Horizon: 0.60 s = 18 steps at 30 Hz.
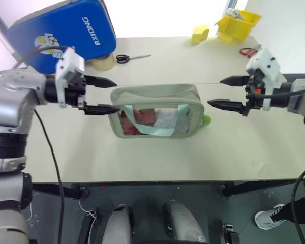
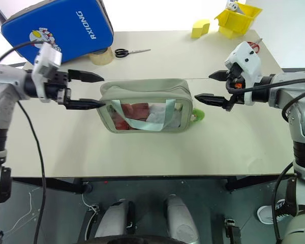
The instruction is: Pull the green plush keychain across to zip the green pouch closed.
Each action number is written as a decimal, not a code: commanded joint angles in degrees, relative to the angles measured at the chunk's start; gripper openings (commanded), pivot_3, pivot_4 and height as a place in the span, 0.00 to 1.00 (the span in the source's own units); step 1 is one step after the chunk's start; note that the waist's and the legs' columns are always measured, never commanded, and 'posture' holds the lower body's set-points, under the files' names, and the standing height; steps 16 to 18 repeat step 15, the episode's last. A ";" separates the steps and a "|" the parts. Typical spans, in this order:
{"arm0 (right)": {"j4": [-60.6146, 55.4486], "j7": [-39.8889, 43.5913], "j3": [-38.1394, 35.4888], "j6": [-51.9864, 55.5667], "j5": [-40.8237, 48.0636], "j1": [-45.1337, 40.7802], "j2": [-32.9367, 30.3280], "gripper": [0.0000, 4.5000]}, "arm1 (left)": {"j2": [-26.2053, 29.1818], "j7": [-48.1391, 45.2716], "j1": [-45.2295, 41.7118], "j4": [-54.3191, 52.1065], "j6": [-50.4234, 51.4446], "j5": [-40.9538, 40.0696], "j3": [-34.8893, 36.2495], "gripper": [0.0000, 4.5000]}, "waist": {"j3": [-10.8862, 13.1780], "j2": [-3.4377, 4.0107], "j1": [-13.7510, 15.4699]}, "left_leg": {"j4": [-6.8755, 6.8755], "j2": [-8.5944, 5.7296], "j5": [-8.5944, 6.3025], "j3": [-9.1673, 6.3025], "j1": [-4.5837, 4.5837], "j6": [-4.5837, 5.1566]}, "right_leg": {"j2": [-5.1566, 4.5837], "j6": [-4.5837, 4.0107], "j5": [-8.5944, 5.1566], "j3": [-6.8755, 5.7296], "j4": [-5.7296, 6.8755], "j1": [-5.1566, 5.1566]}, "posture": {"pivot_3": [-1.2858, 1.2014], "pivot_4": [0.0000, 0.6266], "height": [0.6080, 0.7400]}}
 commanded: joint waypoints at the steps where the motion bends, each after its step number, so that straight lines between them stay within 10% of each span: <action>1: -5.42 2.74 -3.98 -4.39 3.83 2.05 -0.04 1.00 | 3.50 -0.69 4.14 -4.54 2.03 -4.03 6.55 0.98 | 0.00 0.00 0.01 | 0.00 0.00 0.00 0.00 0.01 0.01 | 0.00 0.00 0.00 0.00 0.01 0.01 | 0.52 0.24 0.98; 18: -11.43 4.97 -8.63 -9.02 5.82 17.44 -4.49 1.00 | 6.53 9.62 30.79 -22.97 14.47 -14.14 22.70 0.98 | 0.02 -0.05 0.29 | 0.08 -0.01 0.00 -0.04 0.13 0.00 | -0.08 0.00 0.00 -0.05 0.00 0.21 | 0.52 0.24 0.98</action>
